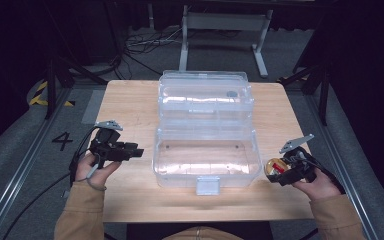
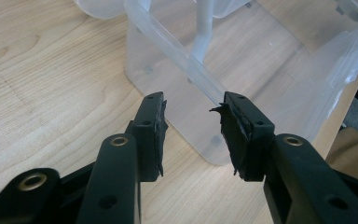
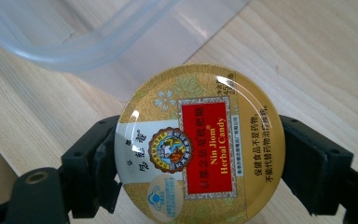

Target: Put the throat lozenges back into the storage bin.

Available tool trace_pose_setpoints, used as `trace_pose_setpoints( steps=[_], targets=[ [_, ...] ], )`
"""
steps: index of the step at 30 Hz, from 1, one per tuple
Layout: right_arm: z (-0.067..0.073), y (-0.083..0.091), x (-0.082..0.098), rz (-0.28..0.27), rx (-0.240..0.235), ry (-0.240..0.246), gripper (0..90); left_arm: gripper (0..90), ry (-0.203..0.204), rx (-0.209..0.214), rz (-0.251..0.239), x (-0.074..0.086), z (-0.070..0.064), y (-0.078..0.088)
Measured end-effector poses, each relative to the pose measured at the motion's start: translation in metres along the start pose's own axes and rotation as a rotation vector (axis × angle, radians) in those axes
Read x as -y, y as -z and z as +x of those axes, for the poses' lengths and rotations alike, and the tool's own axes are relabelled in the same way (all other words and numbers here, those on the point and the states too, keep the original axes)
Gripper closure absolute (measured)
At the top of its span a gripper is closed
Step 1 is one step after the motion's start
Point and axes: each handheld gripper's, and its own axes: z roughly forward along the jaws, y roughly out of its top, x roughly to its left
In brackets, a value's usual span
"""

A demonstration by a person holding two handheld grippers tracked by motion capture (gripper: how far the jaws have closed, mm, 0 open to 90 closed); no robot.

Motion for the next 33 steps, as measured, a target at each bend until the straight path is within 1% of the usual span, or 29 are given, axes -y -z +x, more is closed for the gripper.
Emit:
trace_pose_setpoints(
  steps=[9,11,15,18,26,33],
  targets=[
    [-0.001,0.018,-0.011,-0.032,0.020,0.000,20.2,60.0,0.012,-0.010,-0.003,0.001,0.001,0.001],
    [-0.001,0.022,-0.013,-0.041,0.022,0.007,20.2,60.0,0.011,-0.013,-0.002,0.001,0.002,0.001],
    [0.000,0.029,-0.019,-0.055,0.021,0.010,20.2,60.1,0.020,-0.018,-0.001,0.001,0.002,0.001],
    [0.001,0.034,-0.024,-0.065,0.019,0.019,20.2,60.1,0.019,-0.023,-0.001,0.001,0.004,0.002],
    [0.005,0.041,-0.035,-0.080,0.008,0.027,20.2,60.1,0.026,-0.025,-0.001,0.002,0.005,0.002],
    [0.011,0.042,-0.045,-0.091,-0.006,0.041,20.2,60.1,0.030,-0.027,-0.001,0.002,0.005,0.002]
  ],
)
